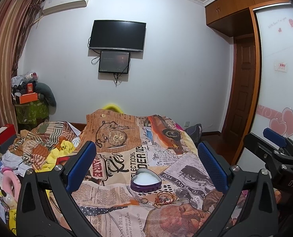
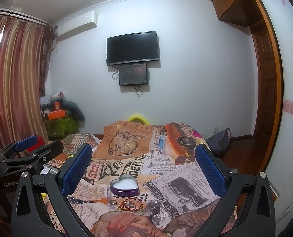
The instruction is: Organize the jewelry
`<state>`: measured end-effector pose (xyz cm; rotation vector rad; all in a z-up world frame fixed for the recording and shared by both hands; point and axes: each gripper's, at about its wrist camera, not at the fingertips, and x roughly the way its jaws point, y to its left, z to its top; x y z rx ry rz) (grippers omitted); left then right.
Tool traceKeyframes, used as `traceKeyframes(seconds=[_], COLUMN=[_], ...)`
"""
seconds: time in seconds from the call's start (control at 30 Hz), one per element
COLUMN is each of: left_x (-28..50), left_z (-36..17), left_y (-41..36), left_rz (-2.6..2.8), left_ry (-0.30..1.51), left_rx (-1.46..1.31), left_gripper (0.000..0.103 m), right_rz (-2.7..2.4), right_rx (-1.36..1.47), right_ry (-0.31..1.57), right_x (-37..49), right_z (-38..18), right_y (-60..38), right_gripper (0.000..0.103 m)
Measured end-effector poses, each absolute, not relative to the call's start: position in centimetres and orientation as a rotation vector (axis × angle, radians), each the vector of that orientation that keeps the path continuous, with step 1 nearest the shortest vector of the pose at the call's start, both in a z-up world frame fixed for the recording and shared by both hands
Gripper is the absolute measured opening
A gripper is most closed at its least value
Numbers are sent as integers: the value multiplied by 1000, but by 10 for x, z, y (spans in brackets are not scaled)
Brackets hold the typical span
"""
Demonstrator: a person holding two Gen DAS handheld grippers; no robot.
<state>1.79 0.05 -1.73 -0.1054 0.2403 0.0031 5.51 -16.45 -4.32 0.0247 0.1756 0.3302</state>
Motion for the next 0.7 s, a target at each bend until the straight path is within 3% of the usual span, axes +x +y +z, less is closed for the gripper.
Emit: traceKeyframes(seconds=[0.7], left_x=[21], left_z=[-19], left_y=[3], left_rz=[3], left_ry=[254], left_rx=[-105], left_gripper=[103], right_rz=[330], right_rx=[25], right_ry=[188], right_x=[58], right_z=[-47], right_y=[-164], right_gripper=[103])
